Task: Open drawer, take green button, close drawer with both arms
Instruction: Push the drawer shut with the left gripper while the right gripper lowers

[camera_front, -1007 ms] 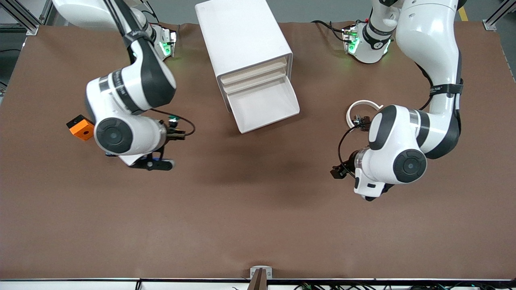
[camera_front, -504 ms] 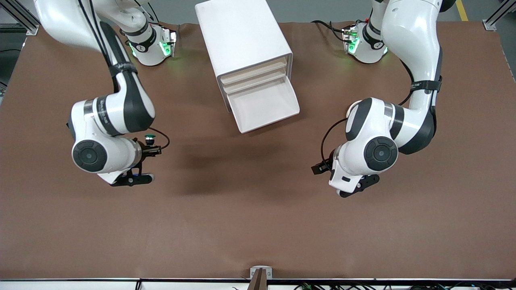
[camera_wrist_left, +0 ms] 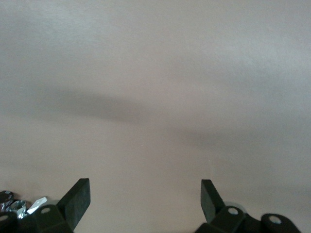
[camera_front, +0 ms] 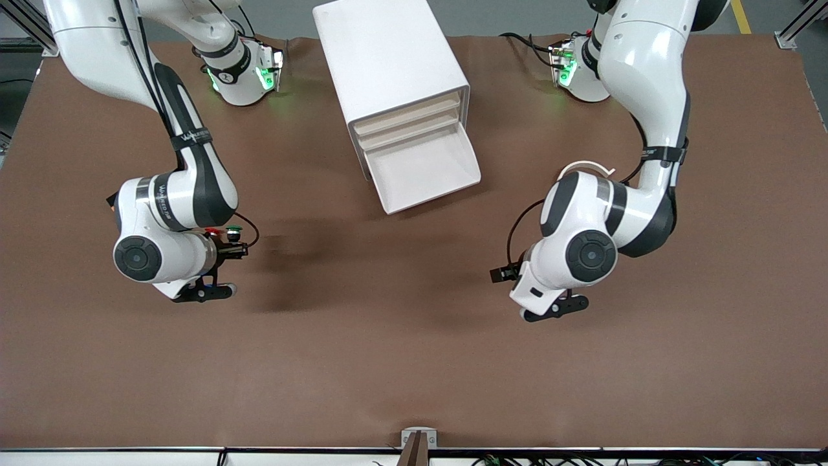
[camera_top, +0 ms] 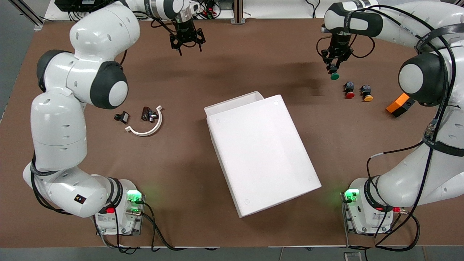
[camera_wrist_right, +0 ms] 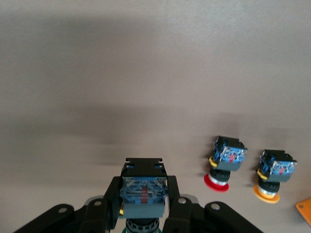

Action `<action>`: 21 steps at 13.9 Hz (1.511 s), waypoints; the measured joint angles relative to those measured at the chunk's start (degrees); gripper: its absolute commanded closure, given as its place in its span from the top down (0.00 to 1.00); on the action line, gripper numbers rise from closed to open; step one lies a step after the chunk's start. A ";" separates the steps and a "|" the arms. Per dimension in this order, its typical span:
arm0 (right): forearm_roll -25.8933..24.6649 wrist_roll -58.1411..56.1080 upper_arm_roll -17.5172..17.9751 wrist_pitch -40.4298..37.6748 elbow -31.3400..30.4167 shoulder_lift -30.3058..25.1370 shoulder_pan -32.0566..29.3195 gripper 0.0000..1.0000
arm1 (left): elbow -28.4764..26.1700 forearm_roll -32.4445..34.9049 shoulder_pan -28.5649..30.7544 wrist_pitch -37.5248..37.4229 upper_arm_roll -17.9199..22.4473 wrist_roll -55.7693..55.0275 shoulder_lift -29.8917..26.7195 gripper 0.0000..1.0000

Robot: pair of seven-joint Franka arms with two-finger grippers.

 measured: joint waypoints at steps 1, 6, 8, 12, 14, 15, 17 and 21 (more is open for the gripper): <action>-0.15 0.00 -0.04 2.07 -1.41 0.00 -0.34 0.22 | 0.00 0.00 -0.29 0.14 0.00 0.19 0.15 1.00; -0.58 0.00 -0.07 12.41 -9.23 -0.14 -0.75 0.22 | -0.09 0.00 -1.65 0.15 -0.05 0.78 0.16 1.00; -0.71 0.00 -0.19 13.05 -10.43 -0.44 -0.77 0.22 | -0.90 0.00 -2.61 0.10 -0.06 0.77 0.17 1.00; -1.22 0.00 -0.51 13.85 -12.50 -1.64 -1.88 0.23 | -4.15 0.00 -3.87 0.85 -0.24 1.19 0.19 1.00; -1.55 0.00 -0.51 14.21 -13.20 -2.08 -2.38 0.23 | -4.85 0.00 -4.33 1.31 -0.87 1.30 0.02 1.00; -1.64 0.00 -0.51 14.61 -13.48 -2.14 -2.43 0.23 | -5.28 0.00 -4.34 1.39 -1.56 1.30 -0.07 1.00; -1.67 0.00 -0.38 15.33 -13.95 -2.14 -2.40 0.23 | -7.53 0.00 -4.42 3.59 -3.31 1.31 -0.27 1.00; -1.68 0.01 -0.02 17.42 -14.45 -2.14 -2.22 0.28 | -16.37 0.01 -4.58 11.75 -7.39 1.31 -2.27 1.00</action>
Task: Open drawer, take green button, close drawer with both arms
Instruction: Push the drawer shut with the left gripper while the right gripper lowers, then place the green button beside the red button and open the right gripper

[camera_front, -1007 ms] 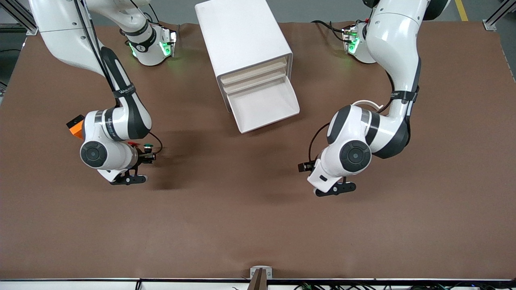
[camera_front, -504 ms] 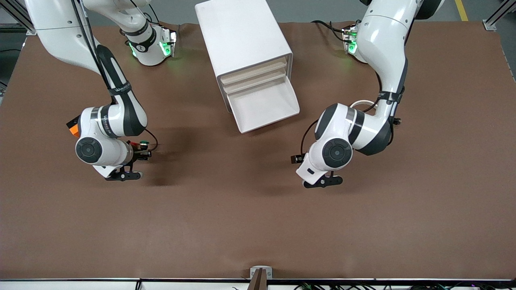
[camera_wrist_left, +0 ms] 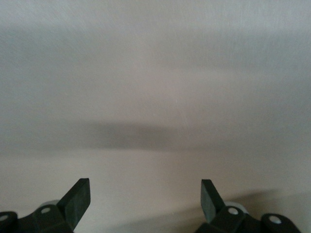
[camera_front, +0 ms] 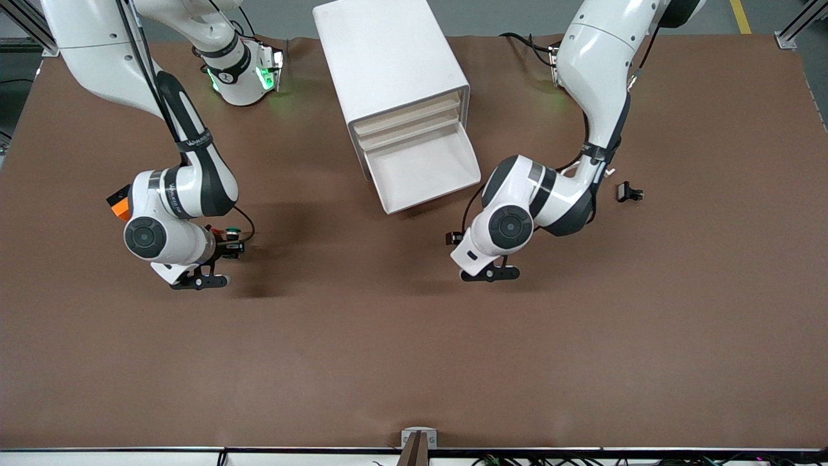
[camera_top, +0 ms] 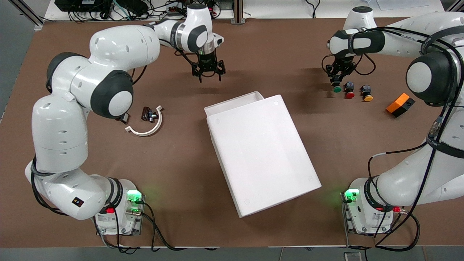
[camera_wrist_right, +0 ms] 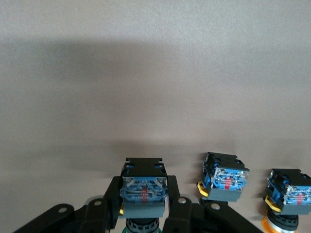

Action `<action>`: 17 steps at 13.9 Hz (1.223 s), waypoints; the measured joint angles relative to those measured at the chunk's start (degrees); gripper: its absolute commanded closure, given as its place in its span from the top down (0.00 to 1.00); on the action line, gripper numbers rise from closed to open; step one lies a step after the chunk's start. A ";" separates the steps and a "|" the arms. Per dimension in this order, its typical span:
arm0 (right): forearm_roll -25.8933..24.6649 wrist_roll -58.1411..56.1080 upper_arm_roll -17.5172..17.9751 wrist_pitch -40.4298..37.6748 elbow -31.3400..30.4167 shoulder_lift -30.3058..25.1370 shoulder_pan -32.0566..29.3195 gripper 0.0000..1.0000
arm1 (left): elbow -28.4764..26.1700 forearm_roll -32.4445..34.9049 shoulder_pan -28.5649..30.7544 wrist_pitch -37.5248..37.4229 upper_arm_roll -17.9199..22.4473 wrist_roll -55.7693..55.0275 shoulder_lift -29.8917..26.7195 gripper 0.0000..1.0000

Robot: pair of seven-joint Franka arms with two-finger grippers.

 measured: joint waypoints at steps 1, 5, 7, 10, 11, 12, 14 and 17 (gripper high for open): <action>0.00 0.00 0.05 0.61 -0.19 0.00 0.02 0.32 | -2.36 0.00 0.02 1.86 -1.25 0.00 -0.53 1.00; -0.02 0.01 0.22 1.28 -0.53 0.00 0.18 1.00 | -9.16 -0.86 -0.03 6.07 -6.55 -1.27 -2.47 1.00; -0.03 0.01 0.23 1.27 -0.48 -0.21 0.18 1.00 | -10.18 -1.77 -0.23 6.35 -8.24 -4.27 -2.89 1.00; -0.07 0.01 0.23 -2.34 0.31 -3.49 0.16 1.00 | -10.64 -2.06 -0.39 6.40 -10.73 -8.65 -2.96 1.00; -0.08 0.01 0.23 -4.95 0.94 -5.82 0.17 1.00 | -10.87 -2.11 -0.44 6.40 -11.63 -9.50 -2.95 1.00; -0.08 0.01 0.24 -7.63 1.55 -8.78 0.17 1.00 | -11.12 -2.18 -0.52 6.43 -12.58 -10.27 -2.89 1.00; -0.08 0.01 0.30 -13.22 2.22 -15.64 0.17 1.00 | -11.53 -2.36 -0.83 7.22 -14.66 -11.96 -2.54 1.00; -0.09 0.01 0.30 -21.08 2.81 -23.97 0.13 1.00 | -11.73 -3.49 -2.38 8.32 -16.43 -13.92 -1.77 1.00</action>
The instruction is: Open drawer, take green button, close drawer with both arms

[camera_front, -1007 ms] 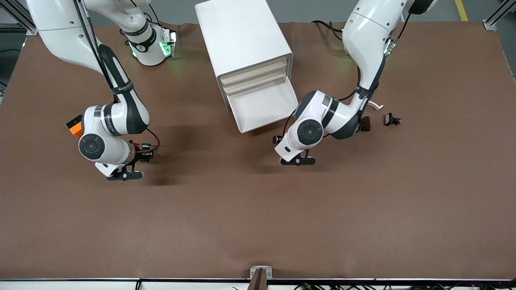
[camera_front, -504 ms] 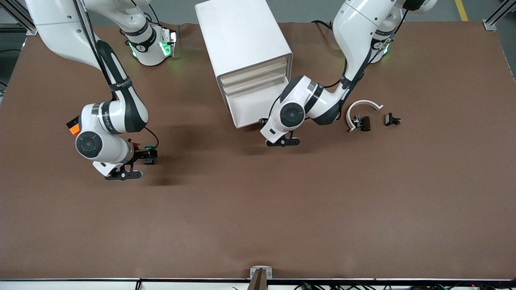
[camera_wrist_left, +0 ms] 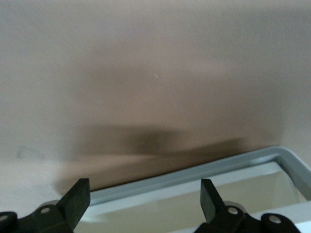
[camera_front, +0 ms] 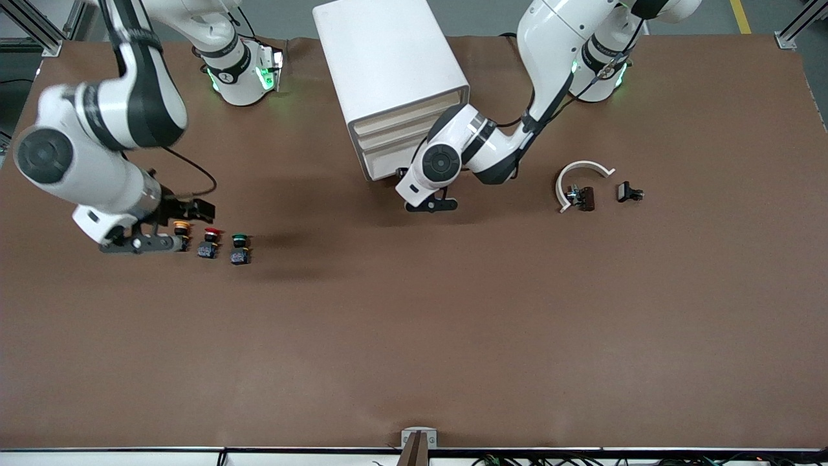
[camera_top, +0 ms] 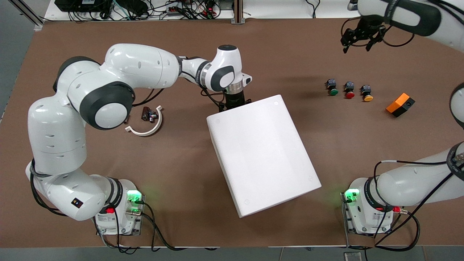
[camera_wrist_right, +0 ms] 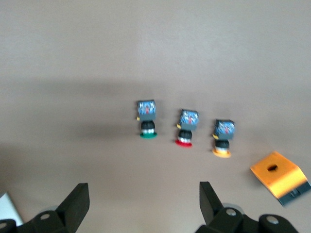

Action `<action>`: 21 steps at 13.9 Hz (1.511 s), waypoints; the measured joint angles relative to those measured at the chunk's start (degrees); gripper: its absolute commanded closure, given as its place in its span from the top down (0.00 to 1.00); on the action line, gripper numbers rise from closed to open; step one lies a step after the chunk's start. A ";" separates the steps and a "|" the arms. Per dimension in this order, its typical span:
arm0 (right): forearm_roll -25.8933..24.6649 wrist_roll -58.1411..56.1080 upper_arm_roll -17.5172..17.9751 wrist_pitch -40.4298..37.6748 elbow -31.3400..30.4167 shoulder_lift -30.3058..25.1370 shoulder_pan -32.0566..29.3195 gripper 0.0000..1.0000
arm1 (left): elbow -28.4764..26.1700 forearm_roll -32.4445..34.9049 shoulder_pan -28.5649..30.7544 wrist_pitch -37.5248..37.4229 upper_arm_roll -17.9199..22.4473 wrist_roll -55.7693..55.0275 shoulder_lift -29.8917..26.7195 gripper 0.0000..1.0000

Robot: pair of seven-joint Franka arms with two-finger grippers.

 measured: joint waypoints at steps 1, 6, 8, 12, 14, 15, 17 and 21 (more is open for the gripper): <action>0.00 0.00 -0.02 -2.31 0.72 -1.86 -0.05 1.00 | -0.01 -0.78 -0.67 0.16 -0.07 -0.16 0.10 1.00; -0.02 0.00 -0.52 -13.47 11.23 -4.07 -0.59 1.00 | -0.05 -3.70 -2.15 0.33 -0.14 -0.19 0.31 1.00; -0.03 0.00 -0.65 -15.66 14.93 -4.06 -0.98 1.00 | 0.25 -3.79 -1.90 0.75 -0.05 -0.19 0.30 1.00; -0.05 0.00 -0.70 -18.50 20.94 -4.02 -2.71 1.00 | 3.06 -3.42 1.37 1.55 2.38 -0.17 0.20 1.00; -0.05 -0.01 -0.73 -18.50 21.92 -3.93 -4.38 1.00 | 5.63 -0.12 5.07 1.50 3.89 -0.11 0.06 1.00; -0.05 -0.02 -0.73 -18.59 22.19 -3.90 -4.85 1.00 | 6.70 2.22 6.37 1.49 5.38 -0.10 -0.15 1.00; -0.04 -0.15 -0.68 -19.35 22.36 -3.85 -4.99 1.00 | 8.95 4.50 9.29 1.44 7.18 0.10 -1.01 1.00; 0.00 -0.74 -0.20 -19.52 22.37 -3.65 -4.99 1.00 | 10.91 10.49 18.50 -4.91 7.53 0.39 -7.40 1.00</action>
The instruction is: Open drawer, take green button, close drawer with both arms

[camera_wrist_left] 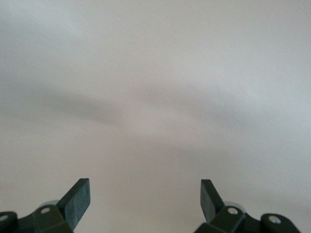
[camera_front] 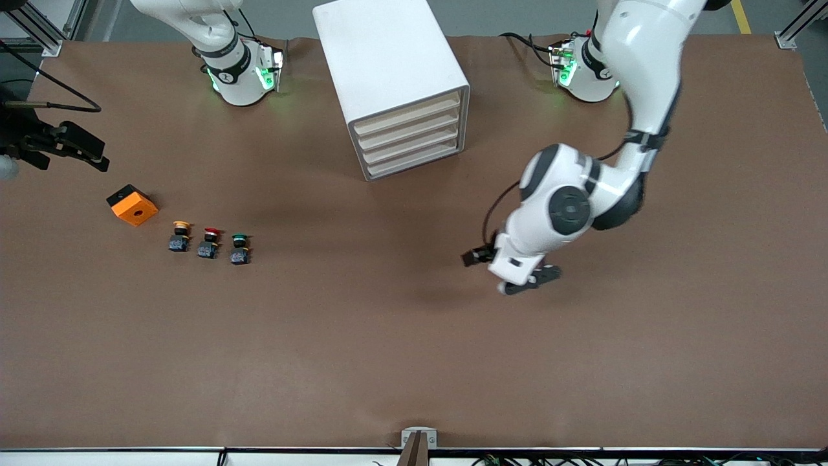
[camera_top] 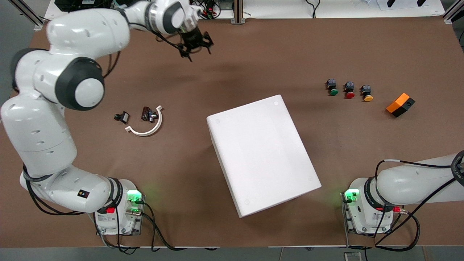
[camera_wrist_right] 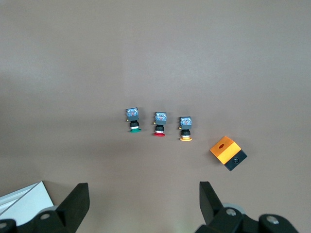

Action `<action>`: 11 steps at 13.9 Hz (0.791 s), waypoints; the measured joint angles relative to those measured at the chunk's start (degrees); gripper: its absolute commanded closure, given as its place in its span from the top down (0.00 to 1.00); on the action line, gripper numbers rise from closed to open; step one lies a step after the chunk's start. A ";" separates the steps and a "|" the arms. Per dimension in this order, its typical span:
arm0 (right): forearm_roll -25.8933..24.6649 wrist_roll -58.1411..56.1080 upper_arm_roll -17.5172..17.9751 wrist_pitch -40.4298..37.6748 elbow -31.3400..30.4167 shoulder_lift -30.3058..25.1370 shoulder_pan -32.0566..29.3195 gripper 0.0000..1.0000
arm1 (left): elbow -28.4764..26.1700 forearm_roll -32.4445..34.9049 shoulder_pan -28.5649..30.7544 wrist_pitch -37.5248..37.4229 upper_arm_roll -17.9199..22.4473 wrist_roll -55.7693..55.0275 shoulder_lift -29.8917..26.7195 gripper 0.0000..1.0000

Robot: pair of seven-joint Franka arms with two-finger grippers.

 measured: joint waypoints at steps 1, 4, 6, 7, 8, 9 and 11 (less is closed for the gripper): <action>0.08 0.00 0.26 0.05 0.00 0.04 -0.04 1.00 | 0.68 3.84 2.11 -2.15 0.03 0.00 -1.95 1.00; 1.13 -0.03 0.51 0.07 0.03 0.05 -1.40 1.00 | 5.23 8.46 7.88 -10.78 0.04 1.24 -6.15 1.00; 1.47 -0.13 0.52 0.07 0.05 0.05 -1.98 1.00 | 9.22 8.63 10.58 -17.65 0.04 4.99 -7.85 1.00; 1.57 -0.13 0.62 0.06 0.05 0.05 -2.07 1.00 | 10.85 8.64 11.88 -20.69 0.03 8.52 -8.55 1.00; 1.61 -0.13 1.05 0.06 0.06 0.05 -2.33 1.00 | 11.97 8.64 13.07 -22.35 0.03 12.54 -9.33 1.00; 1.61 -0.13 2.09 0.06 0.08 0.05 -3.19 1.00 | 12.68 8.64 13.88 -23.12 0.05 15.99 -10.32 1.00; 1.62 -0.15 4.57 0.10 0.13 0.06 -5.35 1.00 | 12.97 8.66 14.84 -26.36 0.01 19.15 -12.83 1.00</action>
